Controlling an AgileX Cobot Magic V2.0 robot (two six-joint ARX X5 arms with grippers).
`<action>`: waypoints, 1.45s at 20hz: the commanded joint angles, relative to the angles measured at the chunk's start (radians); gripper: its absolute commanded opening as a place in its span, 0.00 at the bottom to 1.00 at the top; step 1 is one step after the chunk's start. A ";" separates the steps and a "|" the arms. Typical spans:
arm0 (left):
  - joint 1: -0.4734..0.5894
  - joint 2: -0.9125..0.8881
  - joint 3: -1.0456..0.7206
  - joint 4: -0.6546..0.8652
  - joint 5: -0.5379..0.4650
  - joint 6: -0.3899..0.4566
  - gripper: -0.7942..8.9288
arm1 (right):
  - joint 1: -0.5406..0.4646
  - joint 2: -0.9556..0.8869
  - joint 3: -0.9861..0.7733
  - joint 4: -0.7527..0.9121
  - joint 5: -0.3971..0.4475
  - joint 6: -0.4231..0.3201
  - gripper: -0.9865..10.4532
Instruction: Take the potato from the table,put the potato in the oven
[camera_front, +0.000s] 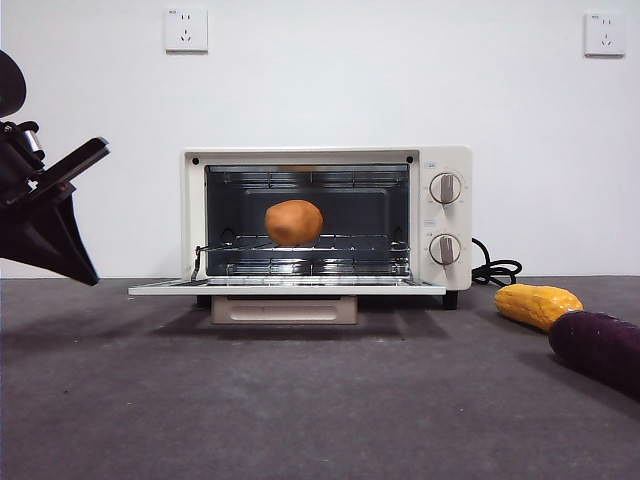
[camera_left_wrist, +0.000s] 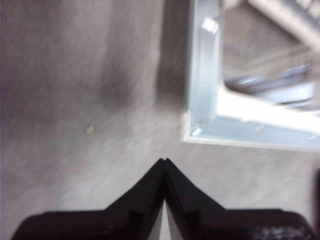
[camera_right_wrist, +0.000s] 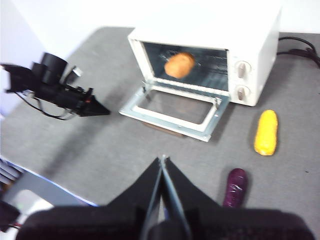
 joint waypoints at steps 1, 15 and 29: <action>0.012 0.065 -0.009 0.032 0.072 -0.077 0.08 | 0.001 -0.027 -0.004 -0.021 -0.013 0.023 0.08; 0.010 0.194 -0.008 0.235 0.158 -0.259 0.08 | 0.001 -0.056 -0.004 -0.021 -0.013 0.043 0.08; -0.002 0.193 -0.006 0.336 0.297 -0.336 0.08 | 0.001 -0.055 -0.004 -0.021 0.024 0.043 0.08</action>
